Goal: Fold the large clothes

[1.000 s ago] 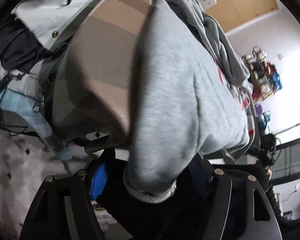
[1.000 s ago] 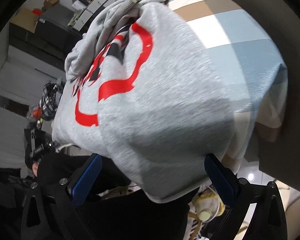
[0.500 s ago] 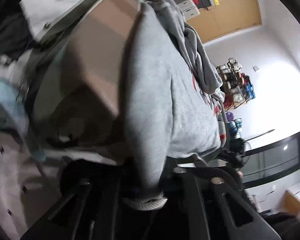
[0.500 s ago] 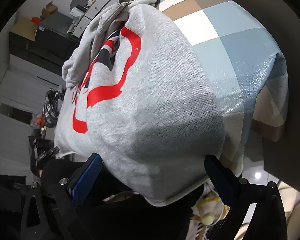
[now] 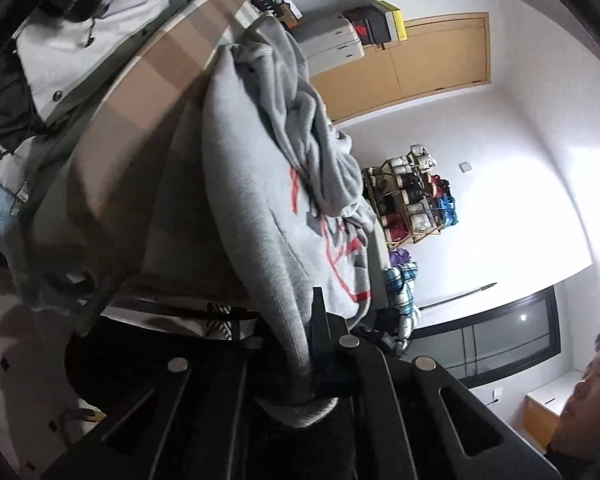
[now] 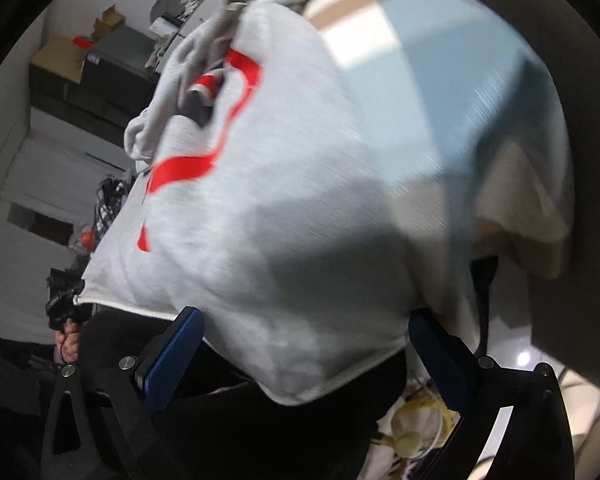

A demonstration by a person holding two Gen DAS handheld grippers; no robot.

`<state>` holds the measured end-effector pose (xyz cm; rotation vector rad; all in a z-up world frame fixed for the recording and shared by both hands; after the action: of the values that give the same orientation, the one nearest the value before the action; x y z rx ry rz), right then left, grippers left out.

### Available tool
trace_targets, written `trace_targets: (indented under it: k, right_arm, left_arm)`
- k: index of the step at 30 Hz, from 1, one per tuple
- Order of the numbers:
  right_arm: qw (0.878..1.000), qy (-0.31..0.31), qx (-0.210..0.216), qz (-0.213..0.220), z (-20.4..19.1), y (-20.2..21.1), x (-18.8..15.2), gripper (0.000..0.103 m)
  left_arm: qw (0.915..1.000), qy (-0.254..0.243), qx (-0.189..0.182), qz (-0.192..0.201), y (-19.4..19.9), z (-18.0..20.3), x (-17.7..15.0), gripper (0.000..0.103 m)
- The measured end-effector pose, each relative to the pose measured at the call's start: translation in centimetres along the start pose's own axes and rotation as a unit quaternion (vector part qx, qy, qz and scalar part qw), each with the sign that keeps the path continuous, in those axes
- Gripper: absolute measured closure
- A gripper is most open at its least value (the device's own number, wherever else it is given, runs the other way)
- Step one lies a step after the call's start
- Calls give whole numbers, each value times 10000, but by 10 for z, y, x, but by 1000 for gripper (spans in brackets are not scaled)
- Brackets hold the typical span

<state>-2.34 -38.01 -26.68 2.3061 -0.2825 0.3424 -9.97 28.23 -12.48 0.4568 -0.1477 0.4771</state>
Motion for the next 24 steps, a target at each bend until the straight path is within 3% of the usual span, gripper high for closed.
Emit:
trace_targets:
  k: [5, 10, 15, 20, 21, 23, 24]
  right_arm:
    - [9998, -40, 178, 111, 12, -4, -15, 0]
    - [9989, 300, -47, 350, 13, -7, -15, 0]
    - [9939, 479, 753, 654, 7, -9, -1, 0]
    - [9892, 600, 1308, 261, -1, -34, 8, 0]
    - [9881, 629, 1386, 245, -3, -35, 8, 3]
    - [9850, 642, 1573, 314, -6, -34, 9, 29]
    - [9839, 622, 1647, 313, -3, -31, 7, 61]
  left_arm:
    - [9998, -14, -108, 182, 5, 11, 6, 101]
    - [9989, -301, -10, 359, 11, 40, 18, 101]
    - [9983, -353, 72, 460, 8, 51, 26, 101]
    - [9979, -369, 164, 508, 7, 51, 28, 101]
    - [9978, -356, 169, 535, 7, 51, 29, 101]
    - [9975, -315, 190, 597, 9, 50, 30, 101]
    - [9976, -282, 189, 608, 9, 48, 31, 101]
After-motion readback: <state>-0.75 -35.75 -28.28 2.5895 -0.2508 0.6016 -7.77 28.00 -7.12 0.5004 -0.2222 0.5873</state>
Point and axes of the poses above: each gripper's, at about its wrist camera, not at the fingertips, and y roughly against the way its jaws point, z to its right, x to its top, the point moved 1 cm from there along -y, roughly the way its jaws point, and after that the axes turned 1 degree about x, right-handed, at the moved point
